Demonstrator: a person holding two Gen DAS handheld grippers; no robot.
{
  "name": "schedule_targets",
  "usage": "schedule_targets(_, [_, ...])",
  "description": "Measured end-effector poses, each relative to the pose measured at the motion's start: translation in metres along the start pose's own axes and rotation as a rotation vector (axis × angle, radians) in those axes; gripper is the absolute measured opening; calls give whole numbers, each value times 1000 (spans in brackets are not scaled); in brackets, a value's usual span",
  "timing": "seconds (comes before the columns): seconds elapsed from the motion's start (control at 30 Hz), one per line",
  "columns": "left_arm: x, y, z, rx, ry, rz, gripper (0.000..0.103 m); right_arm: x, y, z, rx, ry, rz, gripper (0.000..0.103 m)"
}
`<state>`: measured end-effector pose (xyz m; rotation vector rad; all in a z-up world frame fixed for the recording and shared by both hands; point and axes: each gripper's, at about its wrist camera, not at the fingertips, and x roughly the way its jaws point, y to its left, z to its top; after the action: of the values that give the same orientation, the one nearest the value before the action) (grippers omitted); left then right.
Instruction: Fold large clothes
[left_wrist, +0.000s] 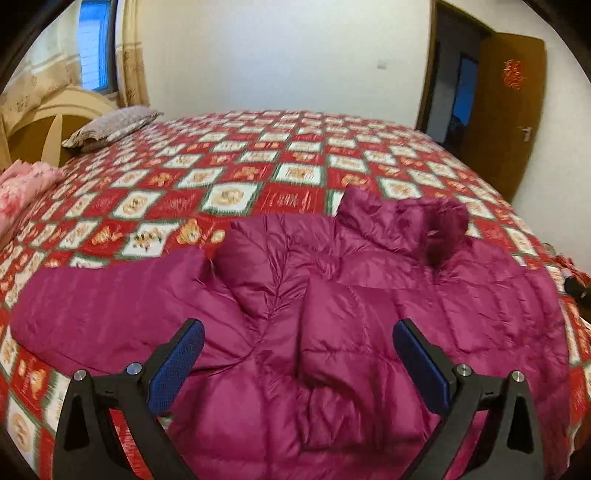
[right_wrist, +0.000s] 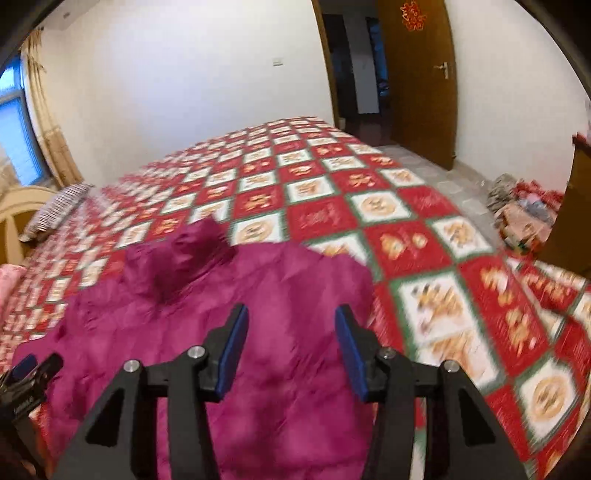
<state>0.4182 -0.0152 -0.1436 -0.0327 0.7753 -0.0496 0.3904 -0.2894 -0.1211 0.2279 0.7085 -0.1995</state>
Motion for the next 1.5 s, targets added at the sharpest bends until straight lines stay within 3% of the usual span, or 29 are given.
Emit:
schedule_targets(0.13, [33,-1,-8,-8,54,111,102,58,-12,-5,4,108,-52,45])
schedule_targets(0.23, [50,2,-17,-11,86,96,102,72,-20,-28,8,104,-54,45])
schedule_targets(0.53, [58,-3,-18,6,93,116,102,49,-17,-23,-18,72,-116,47])
schedule_targets(0.6, [57,0,-18,-13,92,94,102,23,-10,-21,-11,1,-91,48])
schedule_targets(0.67, [54,6,-17,-45,85,69,102,1,6,-25,-30,-8,-33,48])
schedule_targets(0.77, [40,15,-16,-83,73,35,102,-10,28,-40,-69,12,38,65])
schedule_targets(0.8, [31,20,-15,-102,60,24,102,-7,34,-48,-95,27,47,65])
schedule_targets(0.97, [-17,82,-13,-222,-11,20,102,30,46,-80,-176,120,3,66])
schedule_targets(1.1, [-39,166,-10,-337,-58,184,102,27,47,-81,-172,105,-9,68])
schedule_targets(1.17, [-40,221,-14,-452,-53,304,102,27,46,-81,-170,100,-2,69])
schedule_targets(1.27, [-34,281,-32,-640,-30,389,102,28,43,-81,-160,93,12,70])
schedule_targets(1.4, [-16,322,-49,-797,-8,357,102,25,48,-84,-167,93,12,73])
schedule_targets(1.5, [-12,320,-49,-775,-37,373,102,25,49,-84,-169,93,12,73])
